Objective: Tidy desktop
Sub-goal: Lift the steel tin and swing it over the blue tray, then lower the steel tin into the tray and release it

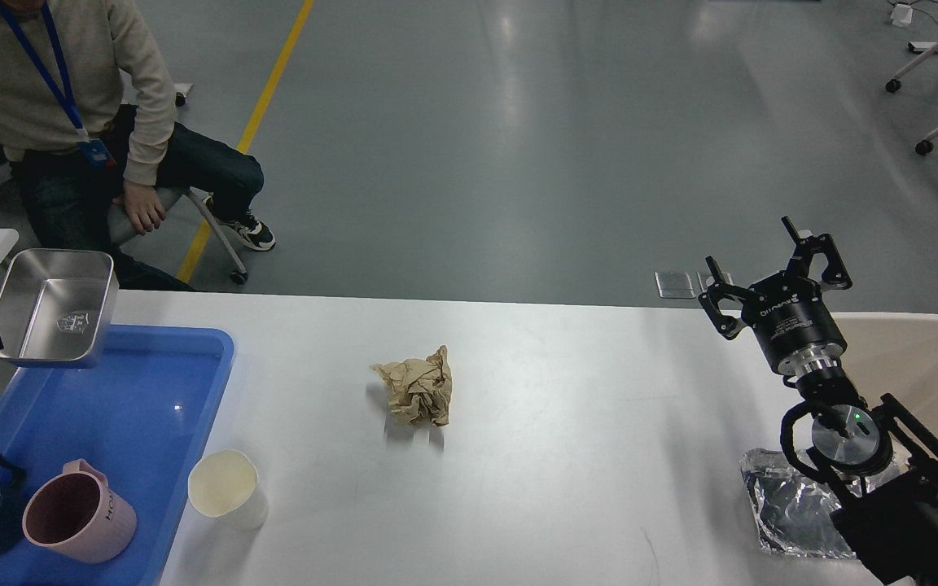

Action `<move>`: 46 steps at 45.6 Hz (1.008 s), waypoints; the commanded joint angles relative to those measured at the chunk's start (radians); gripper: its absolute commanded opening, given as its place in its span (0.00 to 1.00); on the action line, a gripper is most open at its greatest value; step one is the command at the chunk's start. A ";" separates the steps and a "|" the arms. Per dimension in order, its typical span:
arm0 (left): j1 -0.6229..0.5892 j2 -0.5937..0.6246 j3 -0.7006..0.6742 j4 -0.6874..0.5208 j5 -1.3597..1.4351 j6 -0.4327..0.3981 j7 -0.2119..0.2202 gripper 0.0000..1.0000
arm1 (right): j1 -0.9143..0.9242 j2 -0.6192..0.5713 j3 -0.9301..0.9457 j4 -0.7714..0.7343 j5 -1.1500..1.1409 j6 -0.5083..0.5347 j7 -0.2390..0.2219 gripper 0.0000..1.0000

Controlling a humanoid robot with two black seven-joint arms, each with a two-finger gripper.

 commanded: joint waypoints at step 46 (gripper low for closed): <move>0.159 -0.426 0.001 0.450 0.003 -0.008 -0.009 0.10 | 0.000 -0.002 0.000 -0.014 0.000 0.002 -0.001 1.00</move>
